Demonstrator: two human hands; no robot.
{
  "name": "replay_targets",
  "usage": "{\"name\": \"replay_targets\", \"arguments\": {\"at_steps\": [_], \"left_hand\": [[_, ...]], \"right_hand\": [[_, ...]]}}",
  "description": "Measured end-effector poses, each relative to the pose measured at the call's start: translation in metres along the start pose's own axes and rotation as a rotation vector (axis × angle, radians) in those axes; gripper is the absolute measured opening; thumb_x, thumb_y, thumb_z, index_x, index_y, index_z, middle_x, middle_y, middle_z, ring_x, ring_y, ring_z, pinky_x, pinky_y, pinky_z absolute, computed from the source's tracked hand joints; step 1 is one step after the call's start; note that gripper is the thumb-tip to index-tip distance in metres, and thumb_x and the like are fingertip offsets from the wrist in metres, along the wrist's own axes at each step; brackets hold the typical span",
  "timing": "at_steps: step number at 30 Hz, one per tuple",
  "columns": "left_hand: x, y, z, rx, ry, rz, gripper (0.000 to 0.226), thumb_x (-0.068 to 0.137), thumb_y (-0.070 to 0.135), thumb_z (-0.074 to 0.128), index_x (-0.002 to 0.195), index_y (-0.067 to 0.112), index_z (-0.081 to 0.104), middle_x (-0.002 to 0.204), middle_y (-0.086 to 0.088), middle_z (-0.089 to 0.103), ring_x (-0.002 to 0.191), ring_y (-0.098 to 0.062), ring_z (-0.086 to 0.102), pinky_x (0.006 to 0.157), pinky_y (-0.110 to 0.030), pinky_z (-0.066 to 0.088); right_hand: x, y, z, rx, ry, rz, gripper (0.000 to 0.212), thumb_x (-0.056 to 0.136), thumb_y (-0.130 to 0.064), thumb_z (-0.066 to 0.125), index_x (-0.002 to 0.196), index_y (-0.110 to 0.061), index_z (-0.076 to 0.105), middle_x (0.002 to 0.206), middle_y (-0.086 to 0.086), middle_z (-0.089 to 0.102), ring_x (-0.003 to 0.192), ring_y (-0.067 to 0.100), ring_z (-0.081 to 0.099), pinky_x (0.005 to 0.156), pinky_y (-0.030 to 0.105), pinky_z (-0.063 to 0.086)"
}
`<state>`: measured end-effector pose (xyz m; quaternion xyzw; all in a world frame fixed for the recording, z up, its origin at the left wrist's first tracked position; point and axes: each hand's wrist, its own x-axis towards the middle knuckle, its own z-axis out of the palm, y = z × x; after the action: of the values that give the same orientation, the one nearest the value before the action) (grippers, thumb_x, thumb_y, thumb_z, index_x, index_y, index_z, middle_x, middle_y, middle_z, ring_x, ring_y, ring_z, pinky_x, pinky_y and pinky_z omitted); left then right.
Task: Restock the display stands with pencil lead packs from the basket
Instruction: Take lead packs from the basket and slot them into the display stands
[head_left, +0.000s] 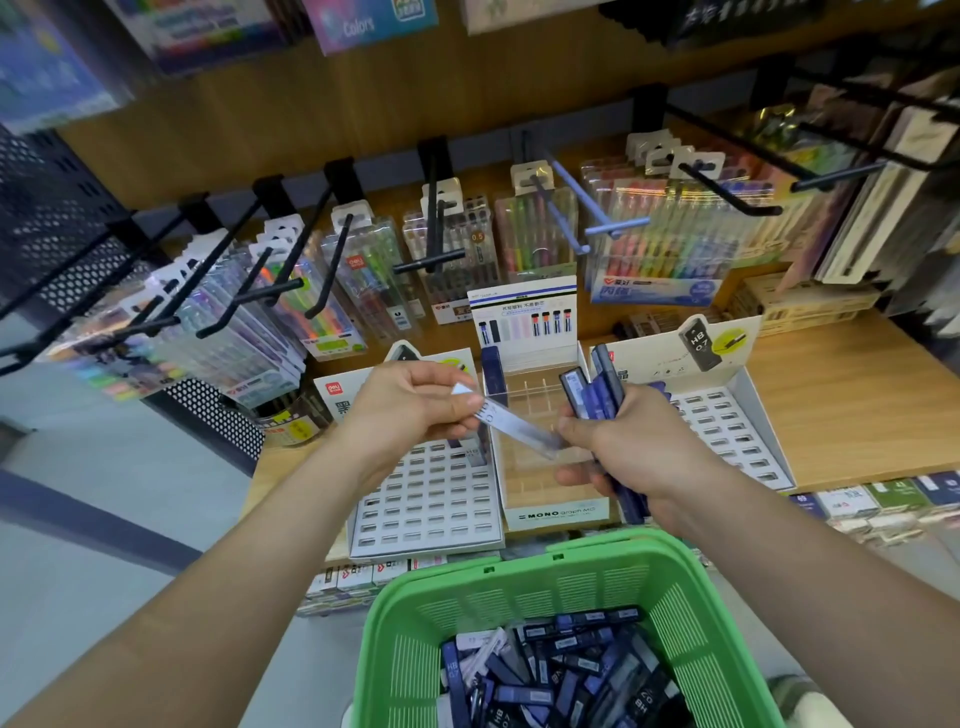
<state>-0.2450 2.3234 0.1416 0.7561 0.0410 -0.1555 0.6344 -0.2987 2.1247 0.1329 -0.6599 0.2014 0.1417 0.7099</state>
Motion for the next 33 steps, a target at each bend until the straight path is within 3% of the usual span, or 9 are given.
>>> {"name": "replay_targets", "arguments": {"at_steps": [4,8,11,16,19,23,26,30,33], "left_hand": [[0.006,-0.009,-0.029,0.191,0.131,0.050,0.014,0.081,0.001,0.071,0.077,0.014,0.074,0.075,-0.014,0.073,0.064,-0.016,0.070,0.059,-0.018,0.055],[0.011,-0.032,-0.034,0.671,0.189,0.125,0.022,0.084,0.008,0.071,0.074,0.028,0.071,0.073,0.000,0.073,0.069,-0.015,0.070,0.070,-0.025,0.056],[0.013,-0.054,-0.023,0.843,0.157,0.151,0.009,0.086,0.015,0.071,0.084,0.023,0.076,0.078,0.004,0.072,0.067,-0.010,0.064,0.065,-0.020,0.048],[0.018,-0.076,-0.007,0.926,0.146,0.221,0.017,0.090,0.017,0.066,0.104,0.015,0.075,0.091,0.002,0.073,0.071,-0.010,0.061,0.066,-0.019,0.043],[0.021,-0.079,-0.003,1.030,0.101,0.256,0.022,0.094,0.023,0.060,0.112,0.017,0.072,0.100,-0.003,0.074,0.075,-0.017,0.064,0.073,-0.026,0.050],[0.029,-0.079,-0.004,1.134,0.052,0.306,0.026,0.097,0.022,0.054,0.119,0.017,0.068,0.111,-0.008,0.071,0.102,-0.026,0.065,0.088,-0.033,0.049],[0.030,-0.082,-0.002,1.181,0.083,0.322,0.028,0.099,0.024,0.050,0.123,0.017,0.064,0.108,-0.010,0.071,0.097,-0.029,0.065,0.084,-0.034,0.050],[0.031,-0.086,0.001,1.035,0.189,0.309,0.008,0.094,0.025,0.059,0.099,0.024,0.052,0.089,-0.003,0.070,0.078,-0.024,0.066,0.069,-0.039,0.056],[0.032,-0.088,0.002,1.023,0.207,0.327,0.016,0.091,0.028,0.064,0.087,0.028,0.048,0.079,0.003,0.068,0.072,-0.020,0.065,0.065,-0.036,0.055]], "right_hand": [[0.002,-0.003,-0.007,-0.072,-0.016,0.036,0.012,0.094,-0.015,0.064,0.104,-0.008,0.060,0.069,0.004,0.074,0.036,0.007,0.048,0.033,0.018,0.033],[-0.002,-0.007,-0.008,-0.074,-0.126,0.127,0.015,0.094,-0.020,0.066,0.104,-0.011,0.059,0.079,0.005,0.077,0.042,0.011,0.058,0.033,0.017,0.034],[-0.003,-0.007,-0.008,-0.076,-0.145,0.133,0.013,0.093,-0.018,0.066,0.100,-0.009,0.060,0.076,0.005,0.075,0.043,0.009,0.055,0.034,0.016,0.035],[-0.002,-0.007,-0.010,-0.068,-0.119,0.089,0.014,0.089,-0.016,0.070,0.089,-0.004,0.062,0.062,0.003,0.064,0.041,0.008,0.047,0.035,0.017,0.035],[-0.001,-0.006,-0.013,-0.099,-0.165,0.082,0.018,0.091,-0.017,0.069,0.099,-0.002,0.064,0.066,0.005,0.070,0.043,0.008,0.050,0.035,0.017,0.036],[0.001,-0.004,-0.013,-0.111,-0.183,0.097,0.017,0.091,-0.016,0.068,0.101,-0.004,0.061,0.068,0.006,0.071,0.043,0.009,0.052,0.034,0.017,0.035],[0.001,-0.004,-0.012,-0.078,-0.152,0.107,0.012,0.091,-0.013,0.067,0.092,-0.009,0.056,0.068,0.006,0.063,0.042,0.010,0.052,0.033,0.016,0.034],[0.002,-0.003,-0.009,-0.041,-0.131,0.120,0.014,0.091,-0.008,0.065,0.088,-0.014,0.052,0.074,0.006,0.053,0.041,0.010,0.053,0.033,0.016,0.033],[0.003,-0.002,-0.009,-0.016,-0.119,0.117,0.016,0.089,-0.008,0.069,0.091,-0.013,0.054,0.077,0.006,0.054,0.043,0.010,0.055,0.033,0.016,0.033]]}}
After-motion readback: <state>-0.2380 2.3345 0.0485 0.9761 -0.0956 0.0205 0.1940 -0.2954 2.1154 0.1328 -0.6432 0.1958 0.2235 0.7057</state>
